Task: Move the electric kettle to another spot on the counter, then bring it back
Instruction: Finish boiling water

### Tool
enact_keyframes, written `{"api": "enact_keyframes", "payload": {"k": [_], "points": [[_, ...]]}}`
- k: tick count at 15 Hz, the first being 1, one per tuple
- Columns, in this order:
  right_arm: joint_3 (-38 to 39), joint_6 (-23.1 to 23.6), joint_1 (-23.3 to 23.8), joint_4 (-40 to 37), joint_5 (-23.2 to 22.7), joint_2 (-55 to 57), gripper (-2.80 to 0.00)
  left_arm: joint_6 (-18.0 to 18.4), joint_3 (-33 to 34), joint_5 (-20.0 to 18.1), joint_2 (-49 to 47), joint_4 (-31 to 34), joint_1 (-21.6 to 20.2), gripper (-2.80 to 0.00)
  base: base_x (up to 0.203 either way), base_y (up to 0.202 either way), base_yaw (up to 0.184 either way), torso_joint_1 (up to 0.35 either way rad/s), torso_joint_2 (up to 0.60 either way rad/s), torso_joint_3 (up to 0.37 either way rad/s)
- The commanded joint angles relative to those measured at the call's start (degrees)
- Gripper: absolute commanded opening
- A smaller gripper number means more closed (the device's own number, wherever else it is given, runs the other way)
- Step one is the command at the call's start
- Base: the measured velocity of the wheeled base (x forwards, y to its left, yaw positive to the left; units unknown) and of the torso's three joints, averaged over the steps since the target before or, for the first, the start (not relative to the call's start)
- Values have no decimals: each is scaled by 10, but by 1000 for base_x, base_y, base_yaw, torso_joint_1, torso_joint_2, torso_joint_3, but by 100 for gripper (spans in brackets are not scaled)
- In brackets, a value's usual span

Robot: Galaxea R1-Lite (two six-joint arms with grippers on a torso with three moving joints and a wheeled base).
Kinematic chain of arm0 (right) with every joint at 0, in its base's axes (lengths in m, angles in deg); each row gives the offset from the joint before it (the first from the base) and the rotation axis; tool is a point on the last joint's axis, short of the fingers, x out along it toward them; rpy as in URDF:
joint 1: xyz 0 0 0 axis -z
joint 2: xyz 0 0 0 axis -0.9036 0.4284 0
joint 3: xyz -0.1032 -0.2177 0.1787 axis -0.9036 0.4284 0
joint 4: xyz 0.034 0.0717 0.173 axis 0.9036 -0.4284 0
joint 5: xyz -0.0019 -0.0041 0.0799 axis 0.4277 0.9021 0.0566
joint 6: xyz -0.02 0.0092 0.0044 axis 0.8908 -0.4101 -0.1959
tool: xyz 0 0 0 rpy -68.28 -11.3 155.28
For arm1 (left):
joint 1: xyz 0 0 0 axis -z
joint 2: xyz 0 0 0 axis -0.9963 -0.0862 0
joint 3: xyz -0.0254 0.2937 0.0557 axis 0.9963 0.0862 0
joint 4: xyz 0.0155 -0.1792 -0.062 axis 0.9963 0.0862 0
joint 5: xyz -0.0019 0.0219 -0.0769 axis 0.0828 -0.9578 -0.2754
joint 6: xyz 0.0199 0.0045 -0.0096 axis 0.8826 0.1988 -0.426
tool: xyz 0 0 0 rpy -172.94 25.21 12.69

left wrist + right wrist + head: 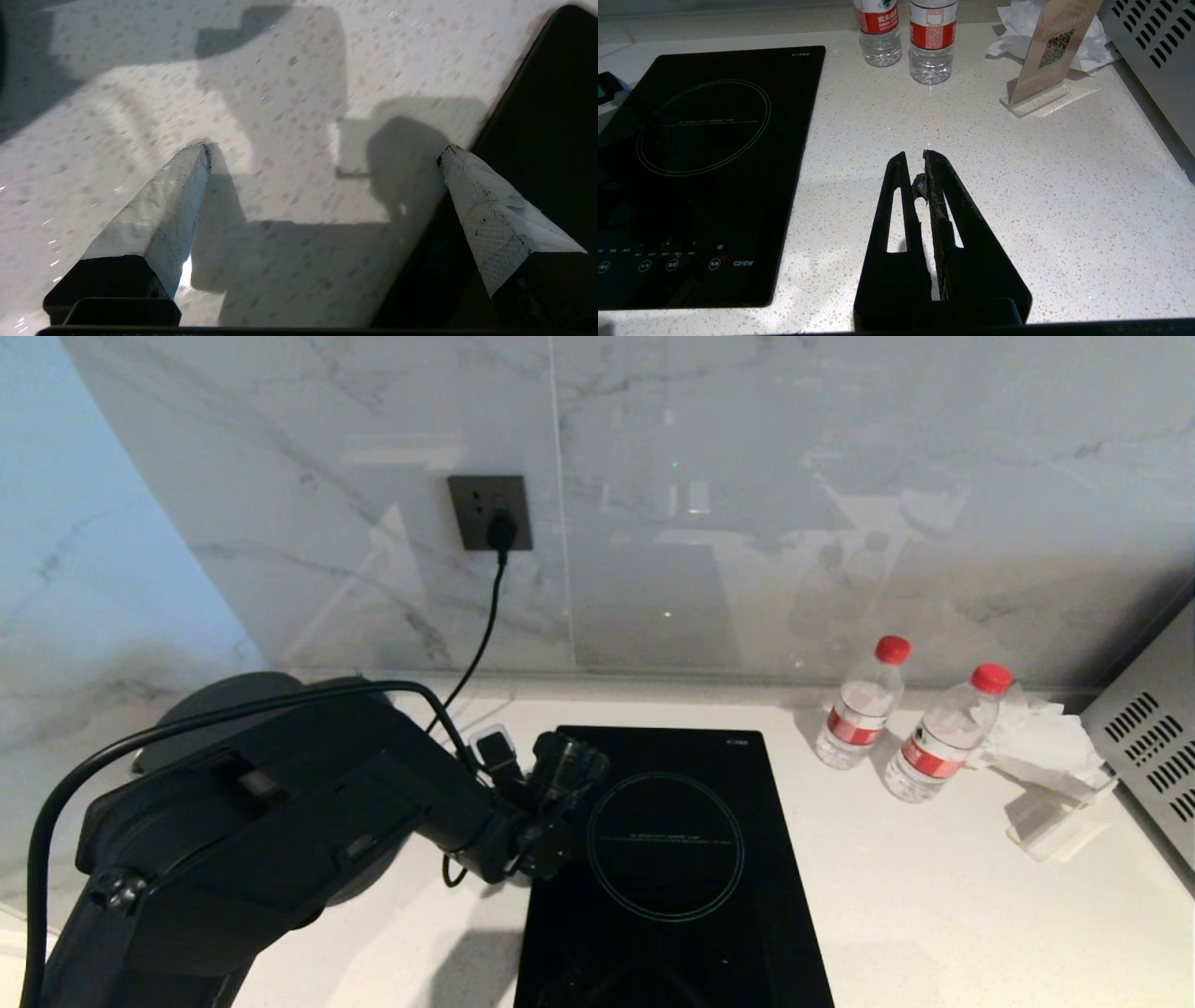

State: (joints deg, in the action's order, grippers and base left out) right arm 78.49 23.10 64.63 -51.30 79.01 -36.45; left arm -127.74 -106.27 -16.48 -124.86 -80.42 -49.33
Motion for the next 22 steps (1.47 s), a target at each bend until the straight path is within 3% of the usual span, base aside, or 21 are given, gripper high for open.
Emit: {"api": "enact_keyframes", "payload": {"k": [1, 11, 18, 22], "points": [[0, 0, 0, 0, 0, 0, -280, -5, 15, 2, 11, 0, 6, 0, 0, 0, 0, 0, 0, 0], [0, 0, 0, 0, 0, 0, -280, -2, 8, -1, 28, 4, 39, 0, 0, 0, 0, 1, 0, 16], [0, 0, 0, 0, 0, 0, -280, 4, -3, 2, 13, 0, 13, 0, 0, 0, 0, 3, 6, 176], [0, 0, 0, 0, 0, 0, -280, 3, -95, 5, -40, 44, -35, 0, 0, 0, 0, 3, 3, 38]]}}
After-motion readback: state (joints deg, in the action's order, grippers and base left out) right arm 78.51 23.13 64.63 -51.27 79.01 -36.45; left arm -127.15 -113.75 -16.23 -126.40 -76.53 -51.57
